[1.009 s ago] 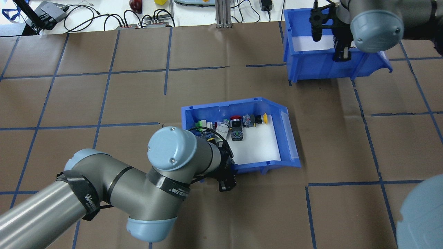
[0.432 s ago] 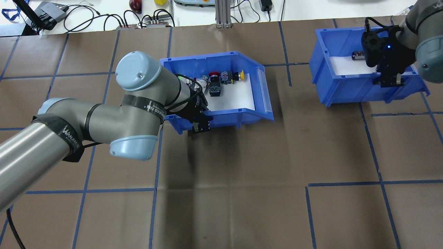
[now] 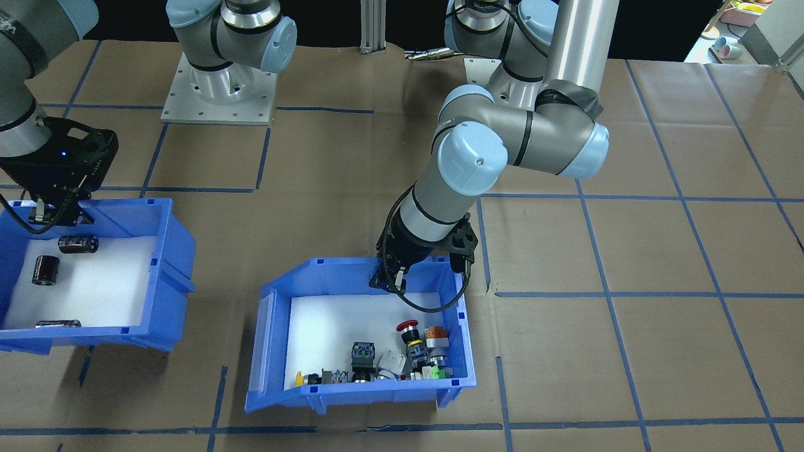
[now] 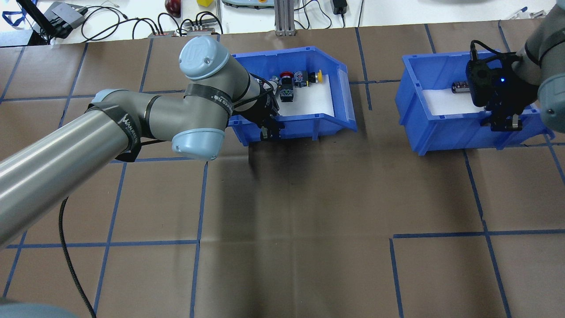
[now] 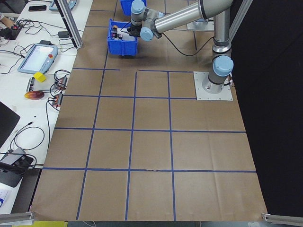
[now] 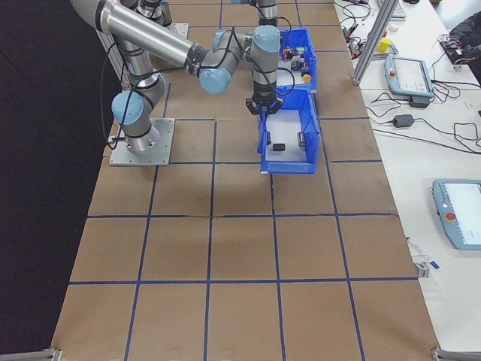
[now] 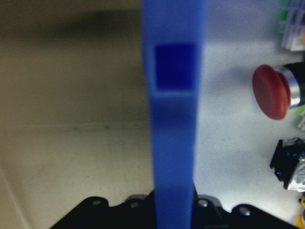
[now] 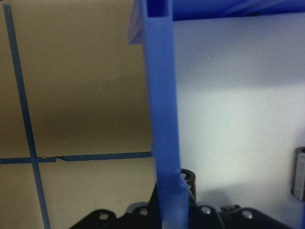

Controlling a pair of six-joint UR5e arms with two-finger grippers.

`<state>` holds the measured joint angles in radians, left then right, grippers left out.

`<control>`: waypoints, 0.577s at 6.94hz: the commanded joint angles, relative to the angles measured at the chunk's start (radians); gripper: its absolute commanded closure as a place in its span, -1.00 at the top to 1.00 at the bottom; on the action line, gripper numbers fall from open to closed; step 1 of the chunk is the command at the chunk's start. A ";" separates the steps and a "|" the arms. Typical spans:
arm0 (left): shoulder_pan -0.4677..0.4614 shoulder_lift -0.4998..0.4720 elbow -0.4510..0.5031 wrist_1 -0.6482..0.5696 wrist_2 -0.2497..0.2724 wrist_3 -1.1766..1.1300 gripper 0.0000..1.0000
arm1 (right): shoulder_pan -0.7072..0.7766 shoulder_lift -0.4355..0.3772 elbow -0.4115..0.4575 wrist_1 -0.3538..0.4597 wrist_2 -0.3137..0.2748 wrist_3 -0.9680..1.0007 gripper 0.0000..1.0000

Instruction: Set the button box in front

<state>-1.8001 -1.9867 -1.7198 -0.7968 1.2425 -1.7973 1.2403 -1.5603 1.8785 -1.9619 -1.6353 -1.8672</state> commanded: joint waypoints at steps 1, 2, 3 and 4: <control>-0.001 -0.084 0.081 0.001 -0.005 0.004 -0.76 | -0.001 -0.040 0.043 0.000 -0.006 -0.004 -0.88; 0.004 -0.084 0.080 0.001 0.002 0.006 -0.15 | -0.001 -0.044 0.050 0.000 -0.009 -0.004 -0.88; 0.002 -0.077 0.083 0.005 0.000 -0.002 0.38 | -0.001 -0.044 0.051 0.000 -0.009 -0.004 -0.88; -0.002 -0.054 0.069 -0.004 -0.001 -0.001 0.96 | -0.001 -0.046 0.063 -0.002 -0.009 -0.003 -0.88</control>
<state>-1.7992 -2.0584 -1.6426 -0.7953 1.2420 -1.7967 1.2395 -1.6038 1.9307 -1.9623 -1.6438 -1.8711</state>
